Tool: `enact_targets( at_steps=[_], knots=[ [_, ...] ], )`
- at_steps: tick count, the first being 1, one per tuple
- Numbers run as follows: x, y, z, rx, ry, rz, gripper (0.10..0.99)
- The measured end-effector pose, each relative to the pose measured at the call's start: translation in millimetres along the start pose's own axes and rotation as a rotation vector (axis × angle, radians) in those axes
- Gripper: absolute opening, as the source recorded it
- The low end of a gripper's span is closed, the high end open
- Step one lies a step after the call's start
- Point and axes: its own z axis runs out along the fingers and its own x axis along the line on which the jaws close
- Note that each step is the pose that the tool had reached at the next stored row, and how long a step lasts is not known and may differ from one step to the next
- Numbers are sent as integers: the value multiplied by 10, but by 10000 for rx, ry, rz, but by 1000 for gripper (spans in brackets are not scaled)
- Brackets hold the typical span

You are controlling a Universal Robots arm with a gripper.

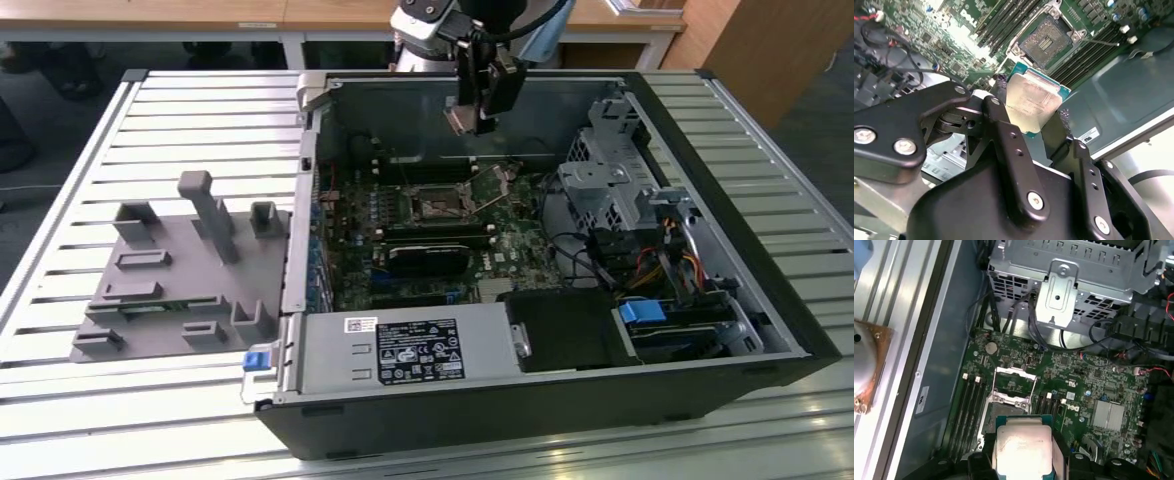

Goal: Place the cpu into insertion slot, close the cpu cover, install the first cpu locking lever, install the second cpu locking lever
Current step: 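Place the cpu into insertion slot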

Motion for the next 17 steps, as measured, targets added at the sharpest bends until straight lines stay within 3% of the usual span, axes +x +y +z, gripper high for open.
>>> enact_targets(
  at_steps=[9, 17],
  knots=[
    [5, -4, 34, -17, -112, 1239, 529],
    [109, -10, 152, 79, -131, 1492, 529]
  ],
)
